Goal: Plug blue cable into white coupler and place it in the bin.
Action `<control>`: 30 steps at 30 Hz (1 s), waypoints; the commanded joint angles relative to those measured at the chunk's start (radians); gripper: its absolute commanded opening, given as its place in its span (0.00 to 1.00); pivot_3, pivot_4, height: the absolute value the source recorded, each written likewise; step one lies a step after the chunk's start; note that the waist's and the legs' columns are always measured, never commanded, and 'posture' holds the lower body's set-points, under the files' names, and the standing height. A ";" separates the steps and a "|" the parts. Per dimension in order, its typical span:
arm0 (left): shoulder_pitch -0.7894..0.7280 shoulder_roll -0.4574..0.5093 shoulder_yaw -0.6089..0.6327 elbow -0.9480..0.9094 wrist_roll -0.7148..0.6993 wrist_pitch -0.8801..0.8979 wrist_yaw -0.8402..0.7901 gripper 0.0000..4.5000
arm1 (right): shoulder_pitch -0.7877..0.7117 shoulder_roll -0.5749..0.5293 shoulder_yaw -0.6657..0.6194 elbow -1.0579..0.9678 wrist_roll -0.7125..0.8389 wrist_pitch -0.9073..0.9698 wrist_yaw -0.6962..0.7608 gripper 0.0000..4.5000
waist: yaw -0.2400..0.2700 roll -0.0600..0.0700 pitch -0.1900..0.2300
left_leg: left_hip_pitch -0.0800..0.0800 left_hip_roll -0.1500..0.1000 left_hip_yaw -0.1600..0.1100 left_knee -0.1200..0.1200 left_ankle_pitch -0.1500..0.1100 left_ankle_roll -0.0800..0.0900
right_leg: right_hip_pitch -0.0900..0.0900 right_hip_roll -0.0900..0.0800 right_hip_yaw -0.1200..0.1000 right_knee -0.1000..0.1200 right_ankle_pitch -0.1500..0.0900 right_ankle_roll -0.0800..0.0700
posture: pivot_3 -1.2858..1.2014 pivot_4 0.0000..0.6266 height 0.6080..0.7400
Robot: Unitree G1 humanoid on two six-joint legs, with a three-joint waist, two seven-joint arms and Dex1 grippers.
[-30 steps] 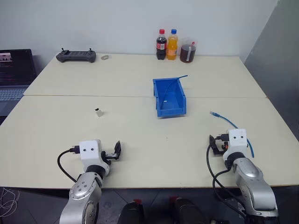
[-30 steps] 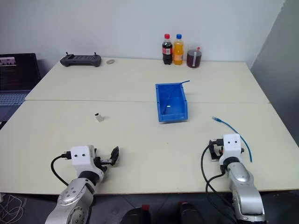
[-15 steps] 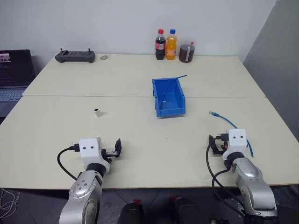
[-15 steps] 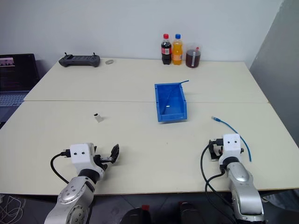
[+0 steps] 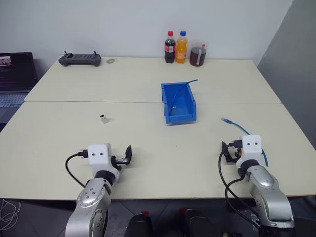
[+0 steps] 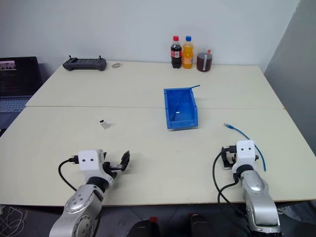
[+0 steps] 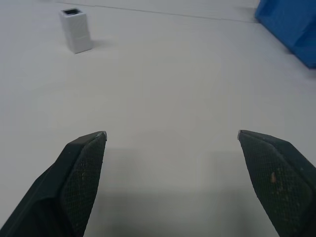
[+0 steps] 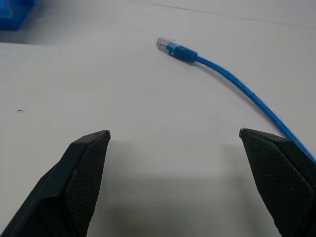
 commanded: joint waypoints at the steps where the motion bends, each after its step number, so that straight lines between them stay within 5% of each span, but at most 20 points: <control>1: -0.134 0.116 -0.160 0.011 0.006 -0.047 -0.219 1.00 | -0.028 -0.058 -0.035 -0.085 0.010 -0.010 0.043 0.99 | 0.001 0.000 0.000 | 0.000 0.000 -0.001 0.000 0.000 0.000 | 0.000 0.000 -0.001 0.000 0.000 0.000 | 0.52 0.24 1.00; 6: -0.409 0.204 -0.385 0.211 0.024 -0.177 -0.555 1.00 | -0.113 -0.233 -0.125 0.121 0.102 -0.035 0.242 0.99 | 0.001 0.001 0.000 | 0.000 -0.003 0.001 0.000 0.000 0.000 | 0.001 0.000 0.001 -0.001 0.002 -0.001 | 0.52 0.24 1.00; 13: -0.655 0.135 -0.445 0.558 0.040 -0.336 -0.749 1.00 | -0.362 -0.468 -0.076 0.644 0.125 -0.206 0.577 0.99 | -0.006 0.002 0.000 | 0.001 -0.003 0.002 0.000 0.000 0.001 | 0.001 0.003 0.003 -0.001 0.003 -0.003 | 0.52 0.24 1.00; 24: -0.734 0.062 -0.455 0.735 0.100 -0.438 -0.826 1.00 | -0.650 -0.515 0.075 1.252 0.045 -0.375 0.902 0.99 | -0.003 0.004 0.001 | 0.000 -0.002 0.004 0.001 0.000 0.001 | 0.001 0.000 0.003 -0.001 0.003 -0.003 | 0.52 0.24 1.00; 30: -0.711 0.080 -0.428 0.701 0.097 -0.415 -0.823 1.00 | -0.704 -0.500 0.096 1.373 0.010 -0.437 0.932 0.68 | -0.005 0.004 0.001 | 0.002 -0.002 0.003 0.002 0.001 0.001 | 0.002 -0.001 0.003 -0.001 0.004 -0.003 | 0.52 0.24 1.00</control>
